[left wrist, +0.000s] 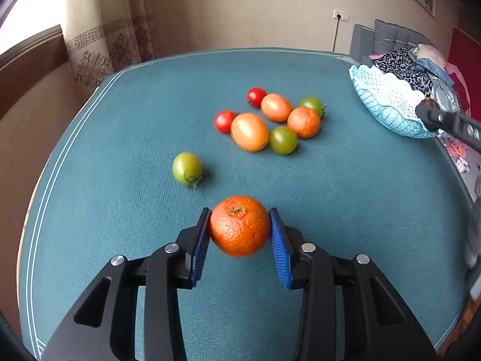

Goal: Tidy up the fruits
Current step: 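Carry the purple fruit into the blue basket with the right gripper while the left drops the mandarin there, then move the left gripper to the large green tomato and grasp it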

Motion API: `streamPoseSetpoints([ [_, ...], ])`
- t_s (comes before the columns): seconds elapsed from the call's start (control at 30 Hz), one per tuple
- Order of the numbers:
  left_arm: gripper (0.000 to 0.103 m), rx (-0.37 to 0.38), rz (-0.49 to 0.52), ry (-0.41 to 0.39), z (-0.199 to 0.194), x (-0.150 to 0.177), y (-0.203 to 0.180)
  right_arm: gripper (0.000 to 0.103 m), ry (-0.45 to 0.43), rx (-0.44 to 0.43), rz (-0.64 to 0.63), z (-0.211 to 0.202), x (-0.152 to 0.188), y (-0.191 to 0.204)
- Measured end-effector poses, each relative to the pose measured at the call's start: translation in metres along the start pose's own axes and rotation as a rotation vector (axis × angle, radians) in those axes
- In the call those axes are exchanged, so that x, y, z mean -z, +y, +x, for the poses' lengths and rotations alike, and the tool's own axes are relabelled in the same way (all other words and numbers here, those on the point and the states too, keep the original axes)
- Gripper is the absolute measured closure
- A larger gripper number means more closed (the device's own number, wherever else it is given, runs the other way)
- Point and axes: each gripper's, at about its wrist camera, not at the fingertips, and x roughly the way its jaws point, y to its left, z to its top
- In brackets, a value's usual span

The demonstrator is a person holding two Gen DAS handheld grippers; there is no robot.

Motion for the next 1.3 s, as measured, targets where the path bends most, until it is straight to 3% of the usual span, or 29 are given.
streamPoseSetpoints([
  [0.23,0.063,0.017,0.045,-0.022,-0.008,-0.022,-0.023,0.061,-0.017,0.097,0.078,0.018,-0.02,-0.048],
  [0.33,0.063,0.04,0.058,-0.026,-0.009,-0.034,-0.035,0.044,-0.026,0.115,0.107,0.022,-0.022,-0.063],
  [0.57,0.063,0.075,0.115,-0.049,-0.006,-0.067,-0.075,0.044,-0.064,0.141,0.123,0.015,-0.014,-0.078],
  [0.83,0.063,0.184,0.157,-0.082,0.007,-0.12,-0.137,0.041,-0.121,0.167,0.176,0.0,-0.004,-0.091],
  [1.1,0.062,0.252,0.211,-0.065,0.031,-0.139,-0.192,0.04,-0.118,0.177,0.236,-0.001,0.004,-0.105],
  [1.13,0.059,0.256,0.215,-0.064,0.033,-0.141,-0.197,0.04,-0.119,0.176,0.241,-0.002,0.004,-0.106],
  [1.17,0.041,0.255,0.21,-0.065,0.033,-0.142,-0.2,0.04,-0.12,0.175,0.245,-0.002,0.004,-0.107],
  [1.2,0.015,0.254,0.201,-0.069,0.034,-0.143,-0.2,0.04,-0.12,0.177,0.247,-0.002,0.004,-0.107],
  [1.23,0.007,0.258,0.178,-0.092,0.03,-0.144,-0.198,0.039,-0.12,0.177,0.248,-0.002,0.005,-0.107],
  [1.3,0.004,0.252,0.162,-0.122,0.024,-0.144,-0.193,0.037,-0.119,0.175,0.251,-0.002,0.006,-0.108],
])
